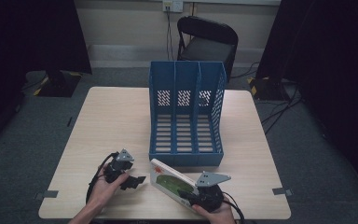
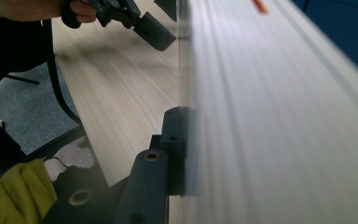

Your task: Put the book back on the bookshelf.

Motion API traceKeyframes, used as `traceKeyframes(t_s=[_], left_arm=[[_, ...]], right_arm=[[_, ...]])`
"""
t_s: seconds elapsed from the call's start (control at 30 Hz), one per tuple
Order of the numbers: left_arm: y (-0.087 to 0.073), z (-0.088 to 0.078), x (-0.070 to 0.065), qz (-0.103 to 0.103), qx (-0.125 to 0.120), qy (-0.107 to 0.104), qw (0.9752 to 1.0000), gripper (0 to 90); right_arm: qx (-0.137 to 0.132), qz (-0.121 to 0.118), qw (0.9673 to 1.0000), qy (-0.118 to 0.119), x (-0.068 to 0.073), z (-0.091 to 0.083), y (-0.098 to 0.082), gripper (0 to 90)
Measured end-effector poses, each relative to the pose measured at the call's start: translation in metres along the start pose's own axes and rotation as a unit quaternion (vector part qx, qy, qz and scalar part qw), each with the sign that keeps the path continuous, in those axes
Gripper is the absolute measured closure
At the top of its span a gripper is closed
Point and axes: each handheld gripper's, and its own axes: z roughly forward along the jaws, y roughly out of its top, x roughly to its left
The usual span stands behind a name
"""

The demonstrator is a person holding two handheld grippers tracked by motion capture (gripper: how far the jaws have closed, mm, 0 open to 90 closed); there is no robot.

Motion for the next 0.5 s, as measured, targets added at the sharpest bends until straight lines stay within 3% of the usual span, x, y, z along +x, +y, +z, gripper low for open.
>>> traceKeyframes(t_s=[0.07, 0.23, 0.37, 0.47, 0.5], left_arm=[[-0.001, 0.001, 0.001, 0.004, 0.001, 0.015, 0.9999, 21.1], [-0.005, 0.006, 0.004, -0.012, 0.013, 0.035, 0.9992, 22.0], [-0.006, 0.008, 0.006, -0.007, 0.006, 0.053, 0.9986, 20.8], [-0.009, 0.011, 0.006, -0.015, -0.015, 0.052, 0.9984, 15.1], [-0.011, 0.012, 0.006, -0.009, -0.018, 0.061, 0.9979, 15.5]], right_arm=[[-0.003, 0.003, 1.0000, 0.002, -0.001, -0.001, 0.000, 76.6], [-0.009, 0.002, 1.0000, 0.001, -0.001, -0.006, 0.003, 76.6], [-0.016, 0.004, 0.9998, 0.004, -0.001, -0.009, 0.005, 76.6], [-0.017, 0.007, 0.9998, 0.004, -0.001, -0.010, 0.005, 76.6], [-0.018, 0.007, 0.9998, 0.004, -0.001, -0.010, 0.005, 76.6]])
